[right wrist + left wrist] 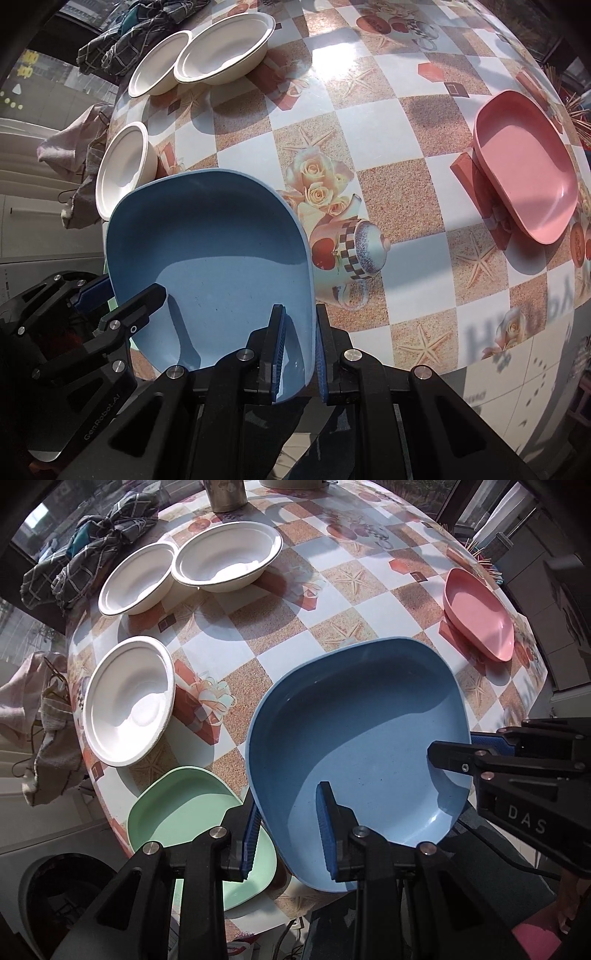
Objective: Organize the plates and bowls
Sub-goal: 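Lift the blue plate with both grippers and carry it toward the green plate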
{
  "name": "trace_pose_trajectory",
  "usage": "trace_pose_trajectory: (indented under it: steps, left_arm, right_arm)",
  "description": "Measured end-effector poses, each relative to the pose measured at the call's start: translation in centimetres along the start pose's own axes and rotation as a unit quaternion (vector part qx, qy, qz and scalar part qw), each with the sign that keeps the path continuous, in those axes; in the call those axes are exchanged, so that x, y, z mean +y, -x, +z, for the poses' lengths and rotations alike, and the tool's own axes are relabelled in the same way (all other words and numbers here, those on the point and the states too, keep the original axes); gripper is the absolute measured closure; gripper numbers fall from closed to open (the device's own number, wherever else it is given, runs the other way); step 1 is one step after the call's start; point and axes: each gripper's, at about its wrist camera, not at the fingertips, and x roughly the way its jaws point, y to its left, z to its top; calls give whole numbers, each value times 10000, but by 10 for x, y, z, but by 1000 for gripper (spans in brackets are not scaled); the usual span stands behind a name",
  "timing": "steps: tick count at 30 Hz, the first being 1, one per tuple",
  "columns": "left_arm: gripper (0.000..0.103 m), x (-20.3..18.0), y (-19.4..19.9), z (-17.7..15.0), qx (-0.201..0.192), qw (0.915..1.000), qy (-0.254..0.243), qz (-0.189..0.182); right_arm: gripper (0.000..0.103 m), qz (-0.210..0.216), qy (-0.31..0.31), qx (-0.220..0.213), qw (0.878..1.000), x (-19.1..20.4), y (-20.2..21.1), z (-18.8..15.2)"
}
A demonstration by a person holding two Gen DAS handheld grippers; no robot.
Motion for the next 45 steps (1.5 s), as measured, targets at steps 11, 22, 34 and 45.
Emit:
trace_pose_trajectory:
  steps: [11,22,34,45]
  left_arm:
    - [72,-66,66,20,-249,9992,315,14]
    - [72,-37,71,4,-360,9932,1099,-125]
    - [72,4,63,-38,-83,9815,1913,-19]
    - [72,33,51,-65,189,9682,2489,152]
  right_arm:
    - [85,-47,347,-129,9993,24,8,16]
    - [85,-178,1073,66,9940,69,6,18]
    - [85,-92,1766,586,9825,121,-28,11]
    - [85,25,2219,912,9708,159,-51,8]
